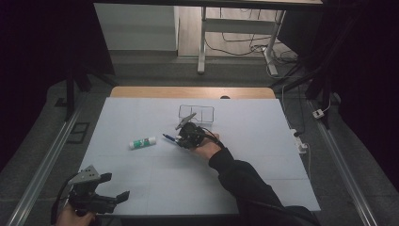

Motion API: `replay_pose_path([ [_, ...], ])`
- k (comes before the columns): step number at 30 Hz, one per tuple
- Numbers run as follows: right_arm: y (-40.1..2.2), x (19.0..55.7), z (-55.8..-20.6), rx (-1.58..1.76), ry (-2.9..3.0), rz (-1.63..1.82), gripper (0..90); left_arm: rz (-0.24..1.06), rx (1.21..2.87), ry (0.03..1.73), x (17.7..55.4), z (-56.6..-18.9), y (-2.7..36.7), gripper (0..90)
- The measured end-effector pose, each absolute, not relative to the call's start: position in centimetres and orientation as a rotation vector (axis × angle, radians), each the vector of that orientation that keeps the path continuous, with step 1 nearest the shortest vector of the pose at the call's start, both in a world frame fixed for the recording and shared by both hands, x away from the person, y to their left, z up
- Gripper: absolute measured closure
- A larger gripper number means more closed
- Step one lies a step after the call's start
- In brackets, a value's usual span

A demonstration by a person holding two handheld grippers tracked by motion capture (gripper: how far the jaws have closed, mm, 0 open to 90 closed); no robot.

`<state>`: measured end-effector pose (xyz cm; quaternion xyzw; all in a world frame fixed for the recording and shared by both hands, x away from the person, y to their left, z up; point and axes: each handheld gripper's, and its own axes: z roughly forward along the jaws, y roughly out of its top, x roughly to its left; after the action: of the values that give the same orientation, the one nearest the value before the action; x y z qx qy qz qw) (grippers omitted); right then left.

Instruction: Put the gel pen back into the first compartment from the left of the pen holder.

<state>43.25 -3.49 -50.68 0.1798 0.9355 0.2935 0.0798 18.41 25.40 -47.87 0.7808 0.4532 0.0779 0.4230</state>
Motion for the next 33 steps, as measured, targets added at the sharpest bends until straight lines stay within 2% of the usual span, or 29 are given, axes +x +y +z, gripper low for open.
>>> replay_pose_path([
  [18, -5.3, 42.8, -45.9, 0.58, 2.619, 1.187, 79.8, 0.192, 1.951, 1.138, 18.5, -47.9, 25.4, 1.2],
  [33, -6.6, 45.4, -43.5, 0.744, 2.412, 1.373, 79.8, 0.188, 1.951, 1.139, 18.5, -47.9, 25.4, 1.6],
])
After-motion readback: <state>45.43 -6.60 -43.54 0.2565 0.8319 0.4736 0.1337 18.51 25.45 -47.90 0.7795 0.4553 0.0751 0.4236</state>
